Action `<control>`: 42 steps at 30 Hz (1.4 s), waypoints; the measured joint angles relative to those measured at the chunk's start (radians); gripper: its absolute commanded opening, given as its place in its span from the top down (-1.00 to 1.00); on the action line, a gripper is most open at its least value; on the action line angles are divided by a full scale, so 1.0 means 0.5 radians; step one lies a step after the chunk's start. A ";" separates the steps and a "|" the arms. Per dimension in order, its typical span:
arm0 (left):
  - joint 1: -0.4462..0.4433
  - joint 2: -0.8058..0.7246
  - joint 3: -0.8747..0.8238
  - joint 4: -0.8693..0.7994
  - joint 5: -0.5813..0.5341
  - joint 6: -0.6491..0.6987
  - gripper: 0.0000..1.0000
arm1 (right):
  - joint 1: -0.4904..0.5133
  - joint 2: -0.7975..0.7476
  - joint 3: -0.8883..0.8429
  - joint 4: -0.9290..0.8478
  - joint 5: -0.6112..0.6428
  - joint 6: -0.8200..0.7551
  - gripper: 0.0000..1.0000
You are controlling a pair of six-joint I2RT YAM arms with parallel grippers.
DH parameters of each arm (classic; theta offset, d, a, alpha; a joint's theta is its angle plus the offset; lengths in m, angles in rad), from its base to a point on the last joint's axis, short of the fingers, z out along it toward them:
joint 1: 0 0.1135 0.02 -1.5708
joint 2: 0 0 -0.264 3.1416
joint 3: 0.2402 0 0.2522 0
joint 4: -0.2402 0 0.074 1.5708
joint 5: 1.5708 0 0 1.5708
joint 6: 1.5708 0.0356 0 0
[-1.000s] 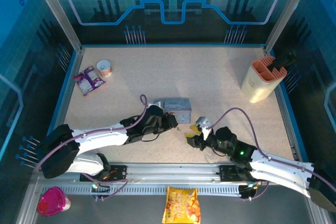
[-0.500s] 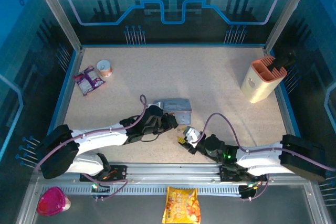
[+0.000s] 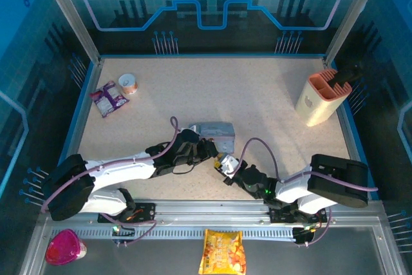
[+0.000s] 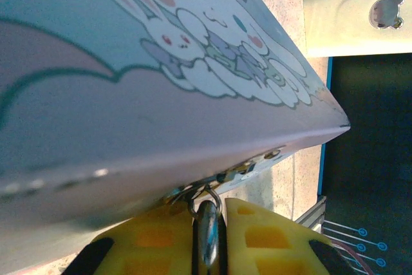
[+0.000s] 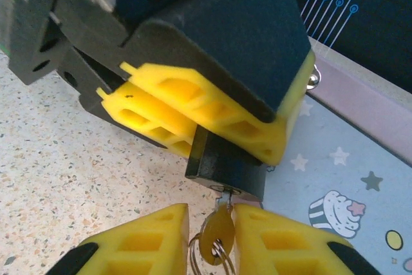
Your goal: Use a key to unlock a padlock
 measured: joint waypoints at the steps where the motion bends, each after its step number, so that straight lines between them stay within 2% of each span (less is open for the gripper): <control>1: 0.000 -0.007 -0.005 -0.001 0.002 0.000 1.00 | 0.007 0.031 0.008 0.024 0.014 -0.002 0.49; 9: 0.000 -0.058 -0.018 -0.032 0.000 -0.001 1.00 | 0.065 0.156 0.018 0.214 0.156 -0.037 0.51; 20: 0.000 -0.126 -0.024 -0.130 -0.024 0.000 1.00 | 0.095 0.156 0.015 0.209 0.198 -0.015 0.45; 32: 0.000 -0.139 -0.031 -0.158 -0.031 0.002 1.00 | 0.159 0.278 0.018 0.270 0.224 -0.037 0.73; 42: -0.008 -0.138 -0.022 -0.188 -0.040 0.008 1.00 | 0.172 0.285 0.035 0.253 0.268 -0.053 0.82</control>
